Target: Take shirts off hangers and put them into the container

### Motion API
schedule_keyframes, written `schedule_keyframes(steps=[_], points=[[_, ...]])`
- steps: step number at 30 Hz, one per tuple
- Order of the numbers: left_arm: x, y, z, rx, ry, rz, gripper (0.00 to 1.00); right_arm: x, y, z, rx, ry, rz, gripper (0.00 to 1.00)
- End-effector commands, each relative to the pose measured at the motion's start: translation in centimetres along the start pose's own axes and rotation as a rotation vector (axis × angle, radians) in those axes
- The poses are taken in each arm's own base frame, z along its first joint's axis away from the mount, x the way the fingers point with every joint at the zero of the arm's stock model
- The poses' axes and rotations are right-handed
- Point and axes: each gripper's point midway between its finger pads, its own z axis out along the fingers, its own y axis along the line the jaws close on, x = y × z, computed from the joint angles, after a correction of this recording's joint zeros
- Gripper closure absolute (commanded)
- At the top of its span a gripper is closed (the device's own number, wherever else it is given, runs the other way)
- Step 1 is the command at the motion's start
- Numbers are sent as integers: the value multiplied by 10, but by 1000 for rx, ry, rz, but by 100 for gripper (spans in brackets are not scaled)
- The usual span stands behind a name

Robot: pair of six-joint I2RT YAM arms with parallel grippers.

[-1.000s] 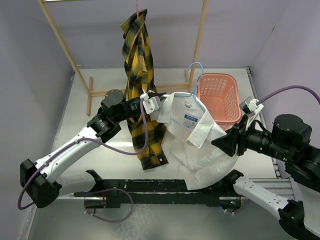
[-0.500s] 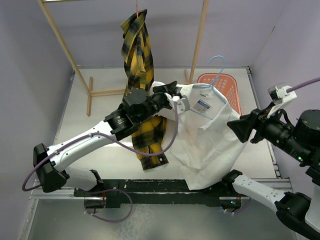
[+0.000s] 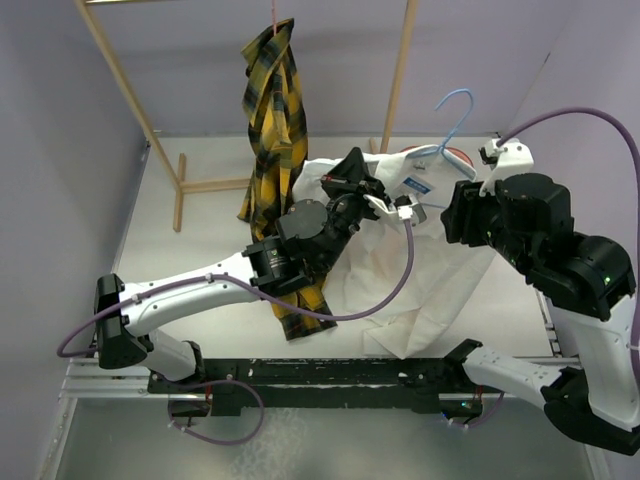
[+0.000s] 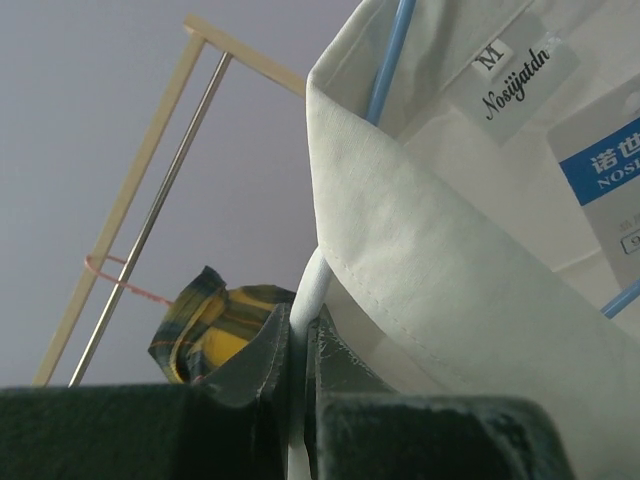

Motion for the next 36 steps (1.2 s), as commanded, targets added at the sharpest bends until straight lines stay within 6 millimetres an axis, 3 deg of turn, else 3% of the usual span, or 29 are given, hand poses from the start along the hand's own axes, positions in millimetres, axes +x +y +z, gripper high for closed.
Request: schedule_keyframes(steps=[1, 5, 7, 11, 15, 17, 21, 23, 31, 36], points=[[-5, 73, -18, -216, 36, -100, 100, -12, -16, -1, 84, -102, 54, 46], [-5, 76, -26, -204, 29, -141, 100, -10, -17, 7, 104, -113, 55, 47], [-3, 77, -29, -197, 33, -154, 100, -9, -14, 12, 97, -116, 58, 53], [2, 77, -36, -191, 35, -163, 100, -10, -16, 15, 113, -125, 55, 73], [10, 77, -45, -183, 45, -171, 100, -14, -27, 7, 151, -156, 52, 100], [16, 75, -50, -178, 50, -182, 100, -17, -31, 0, 159, -171, 53, 100], [24, 72, -57, -173, 64, -188, 100, -22, -15, -10, 40, -202, 77, 100], [28, 70, -58, -177, 82, -175, 100, -23, -18, -13, 51, -196, 73, 100], [52, 63, -85, -138, 91, -133, 100, -36, -81, -59, 323, -244, 6, 100], [65, 80, -110, -176, 53, -155, 100, -38, -110, -79, 476, -245, -26, 100]])
